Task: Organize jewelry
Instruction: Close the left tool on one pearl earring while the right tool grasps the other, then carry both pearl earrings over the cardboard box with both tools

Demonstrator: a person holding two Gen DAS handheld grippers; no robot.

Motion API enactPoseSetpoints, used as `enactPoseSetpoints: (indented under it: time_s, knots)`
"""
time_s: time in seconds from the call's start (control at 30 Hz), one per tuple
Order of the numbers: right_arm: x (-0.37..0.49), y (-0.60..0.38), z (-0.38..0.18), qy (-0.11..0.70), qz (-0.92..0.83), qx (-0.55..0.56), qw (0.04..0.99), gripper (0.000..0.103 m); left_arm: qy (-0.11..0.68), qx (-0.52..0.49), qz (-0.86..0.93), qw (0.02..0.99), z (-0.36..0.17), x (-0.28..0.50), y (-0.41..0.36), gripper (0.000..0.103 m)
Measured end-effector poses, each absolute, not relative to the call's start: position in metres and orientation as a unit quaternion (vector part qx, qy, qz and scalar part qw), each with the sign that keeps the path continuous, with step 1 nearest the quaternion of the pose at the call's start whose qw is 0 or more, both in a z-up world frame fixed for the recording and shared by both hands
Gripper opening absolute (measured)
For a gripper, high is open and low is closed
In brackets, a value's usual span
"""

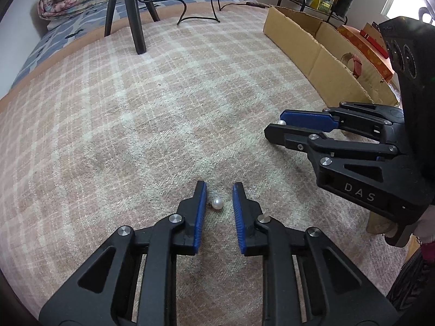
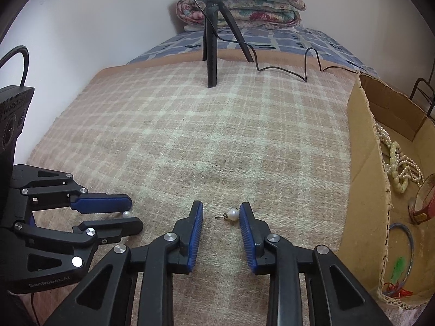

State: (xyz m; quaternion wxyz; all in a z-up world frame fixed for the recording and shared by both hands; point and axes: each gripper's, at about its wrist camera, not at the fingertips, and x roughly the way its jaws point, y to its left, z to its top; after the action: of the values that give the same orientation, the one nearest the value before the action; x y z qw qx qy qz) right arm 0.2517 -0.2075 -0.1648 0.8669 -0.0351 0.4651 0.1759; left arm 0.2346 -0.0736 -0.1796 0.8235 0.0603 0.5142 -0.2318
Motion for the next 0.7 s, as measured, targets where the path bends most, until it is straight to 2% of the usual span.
enactPoseSetpoints:
  time_s: [0.13,0.3,0.7]
  knots:
    - [0.253,-0.210,-0.167,0.467,0.178,-0.029,0.866,0.019,0.514,0.062,-0.230,0.824,-0.180,0.235,-0.072,0.010]
    - [0.251,-0.207,-0.167,0.466,0.179,-0.033,0.866,0.010,0.514,0.059,-0.226,0.825,-0.180,0.235,-0.071,0.008]
    - [0.243,-0.207,-0.157,0.458,0.191,-0.032,0.867,0.009,0.504,0.047,-0.216,0.835,-0.169,0.226,-0.060,0.008]
